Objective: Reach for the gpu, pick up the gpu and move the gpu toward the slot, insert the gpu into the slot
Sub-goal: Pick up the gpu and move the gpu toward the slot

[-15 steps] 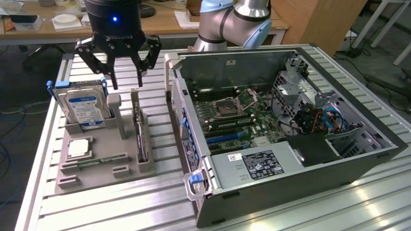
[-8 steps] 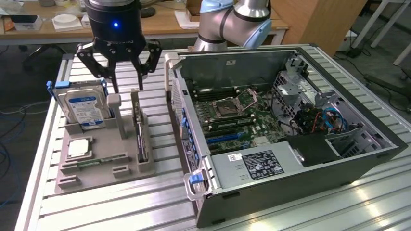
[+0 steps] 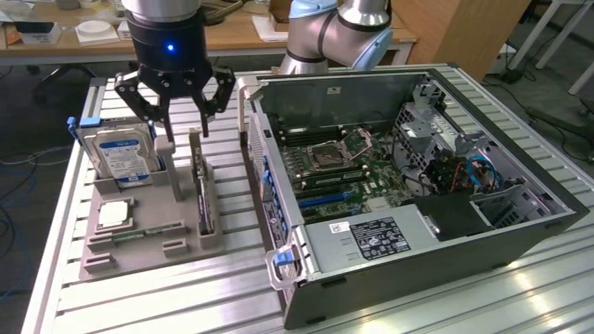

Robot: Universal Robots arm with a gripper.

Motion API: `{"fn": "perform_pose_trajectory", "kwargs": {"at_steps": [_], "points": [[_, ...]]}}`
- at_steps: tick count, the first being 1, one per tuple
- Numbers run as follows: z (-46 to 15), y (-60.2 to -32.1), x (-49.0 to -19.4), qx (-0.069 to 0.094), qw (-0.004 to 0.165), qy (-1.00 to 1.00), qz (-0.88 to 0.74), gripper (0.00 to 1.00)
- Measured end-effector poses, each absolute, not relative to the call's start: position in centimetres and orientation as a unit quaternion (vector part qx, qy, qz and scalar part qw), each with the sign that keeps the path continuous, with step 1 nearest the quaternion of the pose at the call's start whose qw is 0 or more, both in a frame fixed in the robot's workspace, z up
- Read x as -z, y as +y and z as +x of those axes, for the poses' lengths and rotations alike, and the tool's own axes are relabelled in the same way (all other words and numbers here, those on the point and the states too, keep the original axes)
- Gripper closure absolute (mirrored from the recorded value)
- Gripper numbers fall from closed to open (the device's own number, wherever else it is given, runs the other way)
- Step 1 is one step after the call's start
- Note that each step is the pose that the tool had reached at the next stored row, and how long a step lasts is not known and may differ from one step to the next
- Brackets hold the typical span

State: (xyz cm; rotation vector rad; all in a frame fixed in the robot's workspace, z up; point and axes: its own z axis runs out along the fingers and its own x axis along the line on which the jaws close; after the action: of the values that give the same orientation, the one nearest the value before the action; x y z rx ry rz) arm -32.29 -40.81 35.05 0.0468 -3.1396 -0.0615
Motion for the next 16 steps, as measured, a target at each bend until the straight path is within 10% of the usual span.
{"fn": "perform_pose_trajectory", "kwargs": {"at_steps": [16], "points": [[-32.3, -41.1, -33.3, 0.020, -0.002, -1.000, 0.005, 0.47]]}}
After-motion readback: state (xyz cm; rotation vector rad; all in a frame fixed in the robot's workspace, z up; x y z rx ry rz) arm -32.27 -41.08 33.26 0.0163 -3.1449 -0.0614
